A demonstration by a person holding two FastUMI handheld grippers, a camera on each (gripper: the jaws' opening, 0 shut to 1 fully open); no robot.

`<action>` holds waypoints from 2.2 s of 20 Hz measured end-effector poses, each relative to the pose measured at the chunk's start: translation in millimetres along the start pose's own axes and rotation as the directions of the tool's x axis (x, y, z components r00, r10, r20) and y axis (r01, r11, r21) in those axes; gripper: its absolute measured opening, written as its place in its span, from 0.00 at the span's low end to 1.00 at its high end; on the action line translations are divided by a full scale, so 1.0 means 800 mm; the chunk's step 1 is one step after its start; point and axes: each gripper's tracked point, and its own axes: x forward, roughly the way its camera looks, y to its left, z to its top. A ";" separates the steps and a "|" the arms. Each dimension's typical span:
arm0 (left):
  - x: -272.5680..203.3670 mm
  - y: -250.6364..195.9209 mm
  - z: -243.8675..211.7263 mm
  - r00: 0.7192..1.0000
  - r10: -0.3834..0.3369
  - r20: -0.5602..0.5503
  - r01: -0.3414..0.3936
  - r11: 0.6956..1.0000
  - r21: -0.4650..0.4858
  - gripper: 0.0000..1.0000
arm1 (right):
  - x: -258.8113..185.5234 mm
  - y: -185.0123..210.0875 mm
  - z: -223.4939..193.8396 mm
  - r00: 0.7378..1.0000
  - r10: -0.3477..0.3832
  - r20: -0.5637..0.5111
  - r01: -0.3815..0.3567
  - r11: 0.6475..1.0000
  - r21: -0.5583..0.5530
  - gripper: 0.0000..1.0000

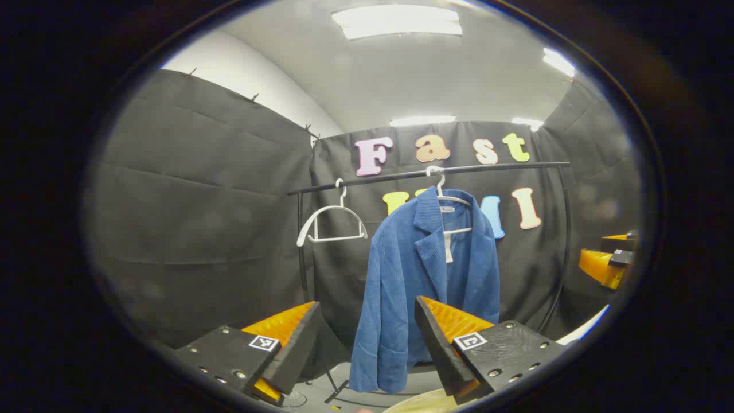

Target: Grasp the clothes on the hanger with both hands and then place them into the laundry hamper below.

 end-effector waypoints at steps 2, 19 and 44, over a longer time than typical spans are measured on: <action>0.004 -0.003 -0.007 1.000 -0.001 -0.015 0.001 1.000 0.000 0.94 | 0.000 0.000 -0.003 1.000 0.003 -0.007 -0.003 1.000 0.001 0.95; 0.016 -0.018 -0.008 0.999 -0.049 -0.021 0.049 0.999 -0.004 0.94 | -0.002 0.000 -0.007 1.000 -0.021 -0.017 0.021 1.000 0.020 0.95; 0.152 -0.112 0.049 0.998 -0.024 0.050 0.023 1.000 0.020 0.94 | 0.204 0.011 0.053 0.988 0.144 0.049 -0.147 0.988 0.055 0.95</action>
